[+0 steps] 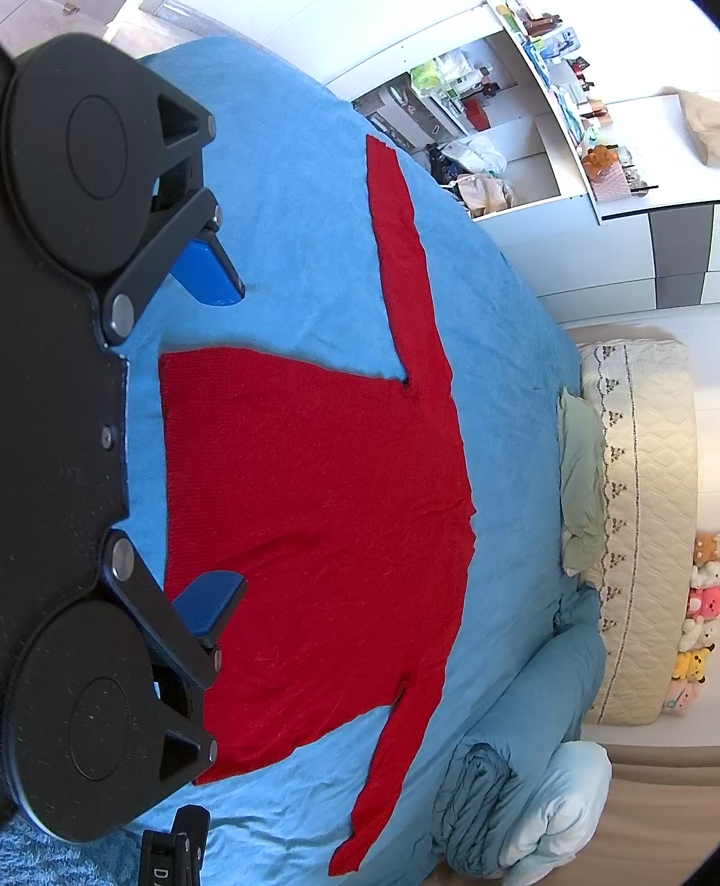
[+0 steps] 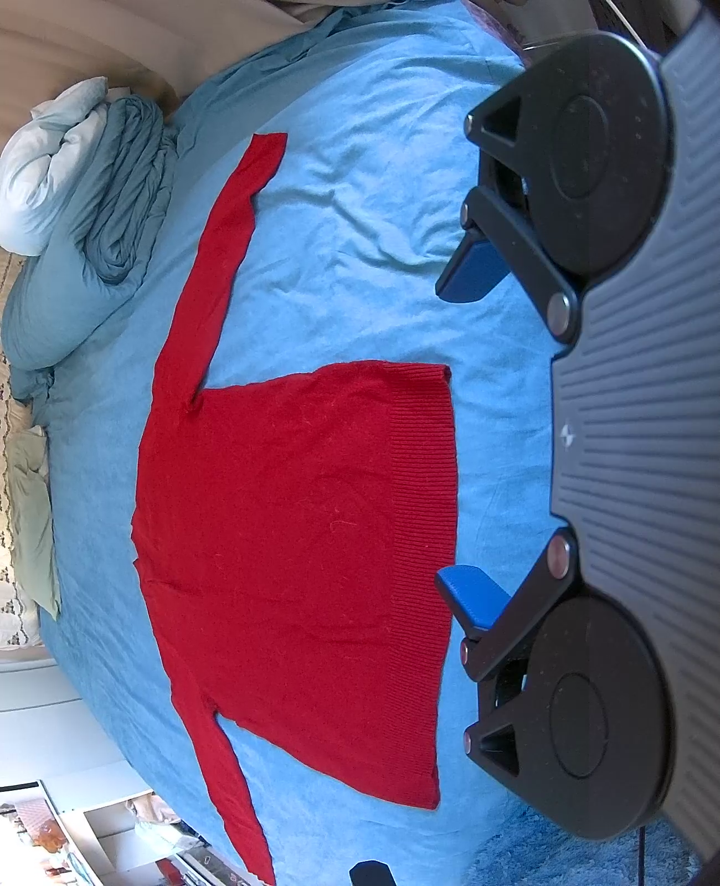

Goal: Fold small clothes

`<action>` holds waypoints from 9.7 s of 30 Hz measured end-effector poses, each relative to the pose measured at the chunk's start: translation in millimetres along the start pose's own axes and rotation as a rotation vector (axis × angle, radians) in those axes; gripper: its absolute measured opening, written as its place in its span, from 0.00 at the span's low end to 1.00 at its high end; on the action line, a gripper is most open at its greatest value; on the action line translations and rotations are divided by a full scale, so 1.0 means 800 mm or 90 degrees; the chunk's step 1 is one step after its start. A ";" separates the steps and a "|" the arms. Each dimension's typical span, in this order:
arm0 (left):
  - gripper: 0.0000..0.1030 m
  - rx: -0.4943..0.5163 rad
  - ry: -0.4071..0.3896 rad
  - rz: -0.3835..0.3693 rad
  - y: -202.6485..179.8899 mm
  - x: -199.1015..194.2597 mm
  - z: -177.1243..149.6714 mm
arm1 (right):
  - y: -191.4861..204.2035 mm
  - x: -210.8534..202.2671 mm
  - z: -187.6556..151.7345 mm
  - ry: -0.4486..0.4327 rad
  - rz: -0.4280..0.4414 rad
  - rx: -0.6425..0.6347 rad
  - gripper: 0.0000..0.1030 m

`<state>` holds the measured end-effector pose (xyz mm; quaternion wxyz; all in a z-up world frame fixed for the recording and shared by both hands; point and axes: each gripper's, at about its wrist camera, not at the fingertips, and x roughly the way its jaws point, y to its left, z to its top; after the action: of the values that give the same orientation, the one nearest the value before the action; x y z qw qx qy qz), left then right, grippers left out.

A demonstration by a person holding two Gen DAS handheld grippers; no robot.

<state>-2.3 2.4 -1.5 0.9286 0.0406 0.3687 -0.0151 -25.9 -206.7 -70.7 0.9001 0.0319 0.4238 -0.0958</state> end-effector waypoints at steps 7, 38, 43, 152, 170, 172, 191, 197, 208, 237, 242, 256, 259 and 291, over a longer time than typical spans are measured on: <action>1.00 0.001 -0.001 -0.001 -0.001 -0.002 0.000 | 0.001 -0.001 0.000 0.000 -0.001 -0.001 1.00; 1.00 0.010 -0.081 -0.042 -0.025 0.019 0.097 | -0.052 0.007 0.082 -0.072 -0.037 0.053 1.00; 1.00 0.042 -0.109 -0.069 -0.068 0.069 0.166 | -0.106 0.034 0.145 -0.119 -0.072 0.101 1.00; 0.99 -0.058 0.089 -0.230 0.032 0.504 0.246 | 0.135 0.447 0.313 -0.179 0.325 -0.118 1.00; 0.04 -0.201 0.106 -0.156 -0.017 0.568 0.245 | 0.034 0.431 0.269 -0.174 0.319 0.015 1.00; 0.03 -0.187 0.080 -0.155 -0.015 0.555 0.247 | 0.032 0.433 0.266 -0.171 0.317 0.016 1.00; 0.50 -0.127 0.013 -0.053 0.051 0.523 0.218 | 0.013 0.420 0.266 -0.156 0.260 0.001 1.00; 0.87 -0.108 -0.050 -0.077 0.046 0.487 0.217 | -0.024 0.418 0.277 -0.196 0.040 -0.071 1.00; 0.87 -0.050 -0.014 -0.099 0.007 0.494 0.182 | -0.028 0.468 0.253 -0.157 -0.029 -0.156 1.00; 0.88 -0.020 -0.042 -0.107 -0.009 0.489 0.170 | -0.077 0.437 0.255 -0.226 -0.013 -0.081 1.00; 0.90 -0.023 -0.058 -0.103 -0.012 0.502 0.202 | -0.032 0.436 0.280 -0.237 0.202 -0.070 1.00; 0.90 -0.001 0.007 -0.114 0.003 0.546 0.197 | -0.027 0.491 0.260 -0.140 0.164 -0.089 1.00; 0.90 -0.017 -0.016 -0.100 0.022 0.511 0.200 | -0.019 0.477 0.265 -0.140 0.157 -0.098 1.00; 0.71 -0.556 -0.119 0.038 0.482 0.419 0.055 | 0.376 0.353 0.267 -0.219 0.281 -0.217 1.00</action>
<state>294.4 383.6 -174.6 0.8880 -0.3460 0.2539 0.1651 371.7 17.2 -158.9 0.9500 -0.0448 0.2582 0.1698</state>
